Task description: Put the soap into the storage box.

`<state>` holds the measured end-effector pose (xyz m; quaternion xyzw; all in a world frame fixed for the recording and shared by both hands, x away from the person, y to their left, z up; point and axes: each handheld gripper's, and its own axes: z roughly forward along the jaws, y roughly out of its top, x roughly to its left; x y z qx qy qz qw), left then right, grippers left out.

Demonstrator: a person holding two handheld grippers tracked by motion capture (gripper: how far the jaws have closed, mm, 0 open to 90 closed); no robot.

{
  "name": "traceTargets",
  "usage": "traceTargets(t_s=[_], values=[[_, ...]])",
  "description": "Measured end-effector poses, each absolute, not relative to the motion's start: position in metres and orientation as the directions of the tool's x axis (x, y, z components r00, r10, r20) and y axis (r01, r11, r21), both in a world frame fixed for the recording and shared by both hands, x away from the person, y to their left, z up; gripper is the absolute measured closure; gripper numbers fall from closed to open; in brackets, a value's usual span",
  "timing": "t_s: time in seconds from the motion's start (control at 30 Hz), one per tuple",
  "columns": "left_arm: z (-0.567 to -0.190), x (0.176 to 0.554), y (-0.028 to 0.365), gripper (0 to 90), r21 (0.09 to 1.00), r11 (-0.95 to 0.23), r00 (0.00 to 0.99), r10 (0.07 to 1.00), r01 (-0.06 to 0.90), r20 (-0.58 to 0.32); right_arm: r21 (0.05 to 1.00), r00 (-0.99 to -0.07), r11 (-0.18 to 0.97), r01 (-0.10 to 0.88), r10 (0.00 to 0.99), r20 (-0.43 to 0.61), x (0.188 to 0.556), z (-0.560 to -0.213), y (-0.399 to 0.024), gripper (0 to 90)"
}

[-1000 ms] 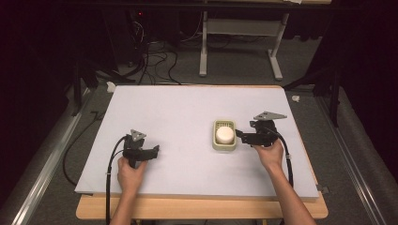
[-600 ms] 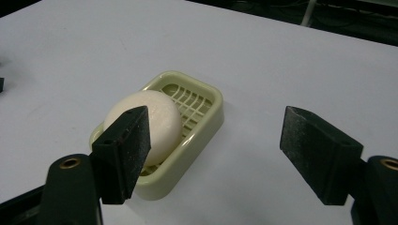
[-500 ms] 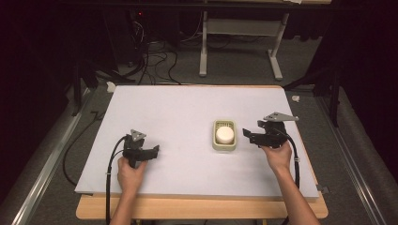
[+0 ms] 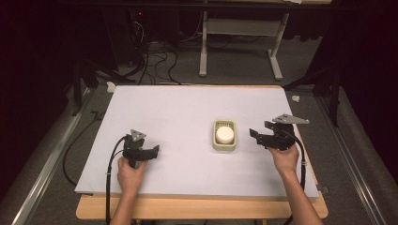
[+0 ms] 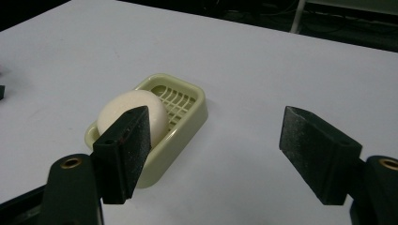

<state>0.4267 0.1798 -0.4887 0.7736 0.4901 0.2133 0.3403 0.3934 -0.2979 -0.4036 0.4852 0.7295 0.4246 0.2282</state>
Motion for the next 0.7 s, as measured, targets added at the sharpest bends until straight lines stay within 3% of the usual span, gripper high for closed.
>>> traceTargets(t_s=[0.7], values=[[-0.489,0.427,0.18,18.5,0.736,-0.288,0.428,0.904,0.613,-0.003,0.848,-0.387,0.126,0.514,0.917,0.098,0.38,-0.409,-0.318,26.0]])
